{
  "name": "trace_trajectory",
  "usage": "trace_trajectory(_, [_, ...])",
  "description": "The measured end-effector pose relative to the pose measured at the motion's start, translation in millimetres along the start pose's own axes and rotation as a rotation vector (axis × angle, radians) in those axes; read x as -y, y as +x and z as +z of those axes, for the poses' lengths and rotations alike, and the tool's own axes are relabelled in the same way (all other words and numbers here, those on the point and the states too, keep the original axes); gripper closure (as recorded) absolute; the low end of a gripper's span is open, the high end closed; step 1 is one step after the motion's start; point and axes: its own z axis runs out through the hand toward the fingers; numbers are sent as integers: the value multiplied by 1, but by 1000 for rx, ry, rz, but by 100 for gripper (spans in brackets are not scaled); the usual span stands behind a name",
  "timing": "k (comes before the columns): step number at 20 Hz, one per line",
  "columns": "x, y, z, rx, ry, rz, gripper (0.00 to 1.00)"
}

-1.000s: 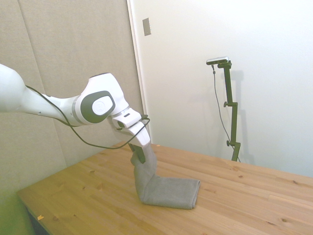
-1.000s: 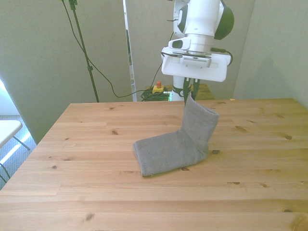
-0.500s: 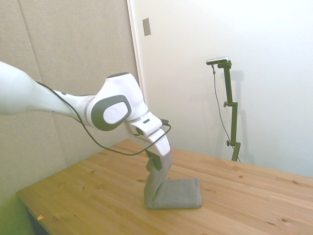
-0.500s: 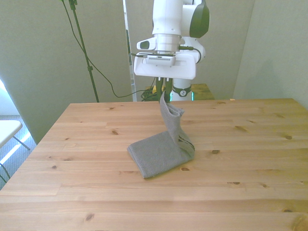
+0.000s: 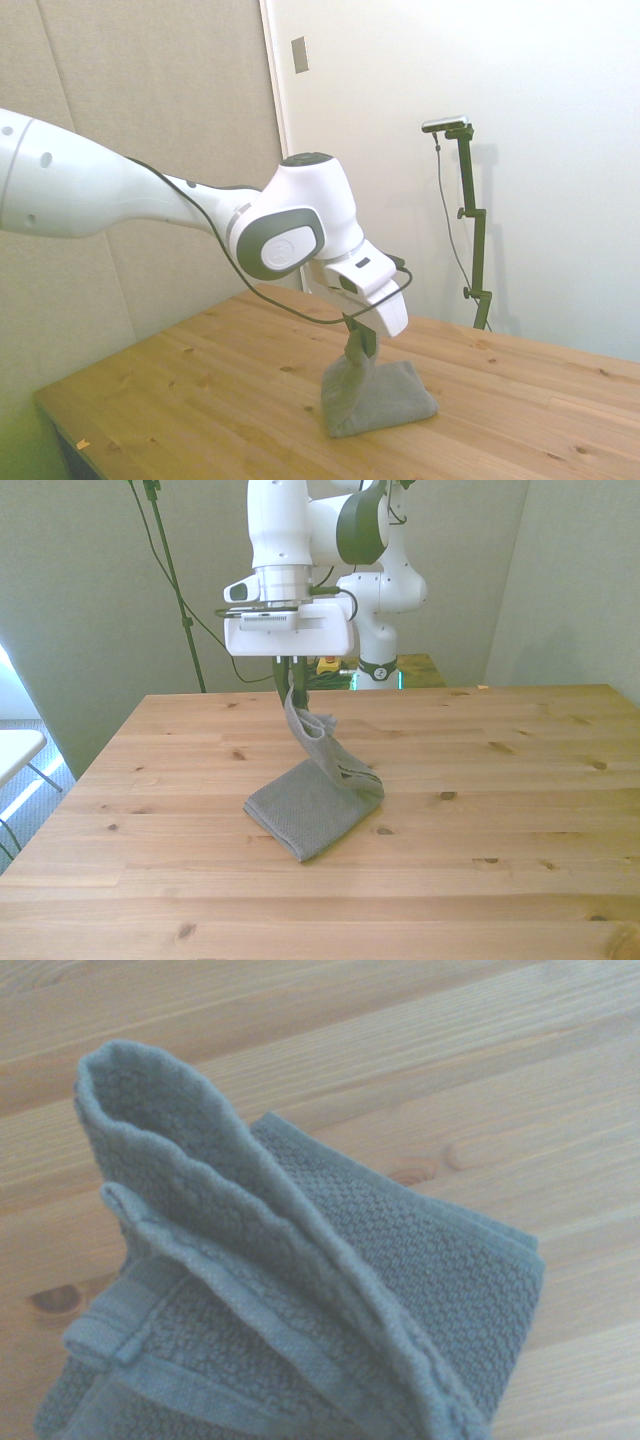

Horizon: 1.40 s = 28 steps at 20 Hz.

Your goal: Fold the towel

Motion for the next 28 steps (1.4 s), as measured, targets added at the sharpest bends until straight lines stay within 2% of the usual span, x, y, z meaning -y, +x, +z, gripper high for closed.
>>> trace_trajectory(4, [9, 8, 22, 11, -23, -8, 0])
trace_trajectory(11, [16, 8, 23, 15, -10, -30, 0])
trace_trajectory(22, [22, 4, 17, 12, 4, -47, 0])
trace_trajectory(24, [21, -3, 12, 19, 6, -55, 0])
trace_trajectory(28, [8, -32, -6, 70, -41, -58, 0])
